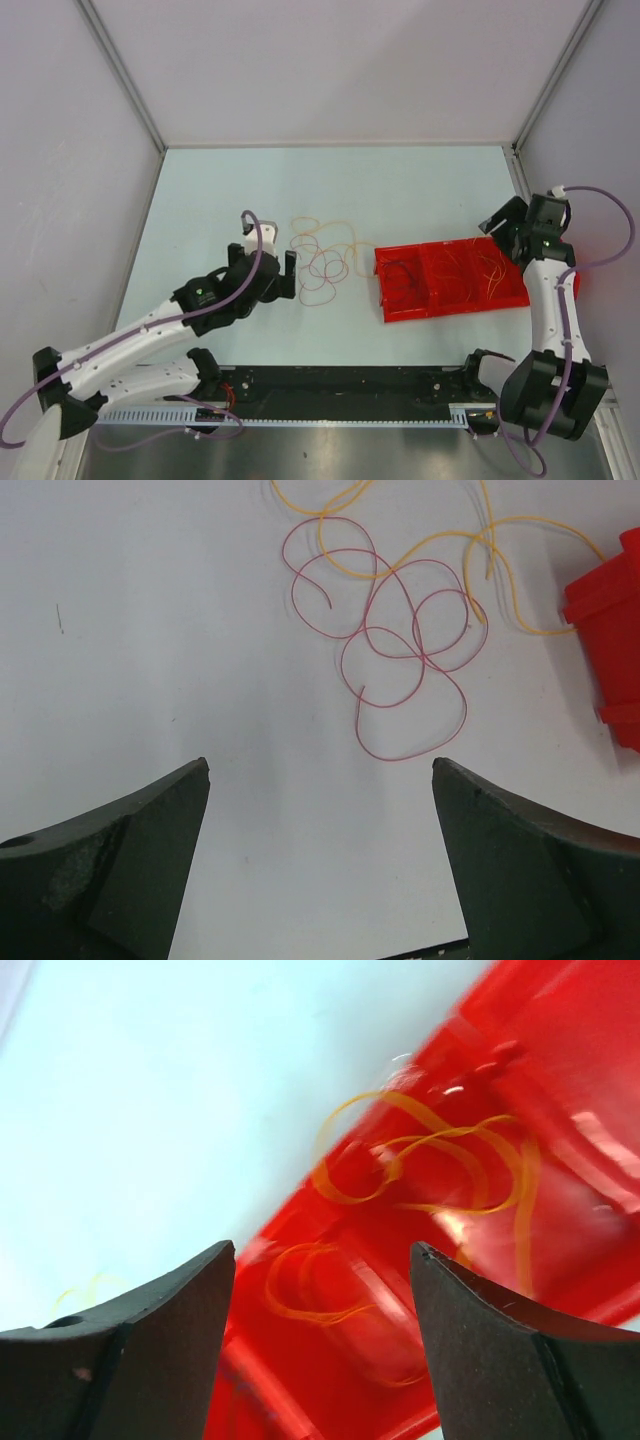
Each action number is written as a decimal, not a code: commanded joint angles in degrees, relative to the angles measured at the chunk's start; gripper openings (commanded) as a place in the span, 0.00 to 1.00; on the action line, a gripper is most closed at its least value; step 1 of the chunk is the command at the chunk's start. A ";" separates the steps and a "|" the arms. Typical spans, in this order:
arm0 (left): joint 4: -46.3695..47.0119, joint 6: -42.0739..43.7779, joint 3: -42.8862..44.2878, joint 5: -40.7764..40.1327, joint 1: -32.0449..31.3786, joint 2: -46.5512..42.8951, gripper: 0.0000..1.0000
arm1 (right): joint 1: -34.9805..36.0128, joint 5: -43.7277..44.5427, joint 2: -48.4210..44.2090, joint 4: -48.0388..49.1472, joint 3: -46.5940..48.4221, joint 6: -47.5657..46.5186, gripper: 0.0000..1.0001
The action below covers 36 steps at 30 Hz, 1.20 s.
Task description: Untangle the cables
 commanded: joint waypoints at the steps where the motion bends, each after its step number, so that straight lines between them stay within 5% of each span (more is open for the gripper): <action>1: 7.79 -2.00 1.14 0.57 2.53 3.45 0.98 | 5.25 -3.99 -4.30 1.47 1.96 6.39 0.75; 12: 14.14 -0.24 0.43 13.40 13.25 13.29 0.98 | 16.50 -0.92 -4.22 2.62 1.96 6.48 0.75; 27: 19.85 0.55 6.75 18.77 15.01 35.08 0.92 | 20.20 -2.05 1.05 4.46 2.05 5.60 0.74; 36: 15.21 -0.68 12.12 16.32 15.19 41.43 0.87 | 20.20 -2.49 2.28 5.52 1.96 4.11 0.75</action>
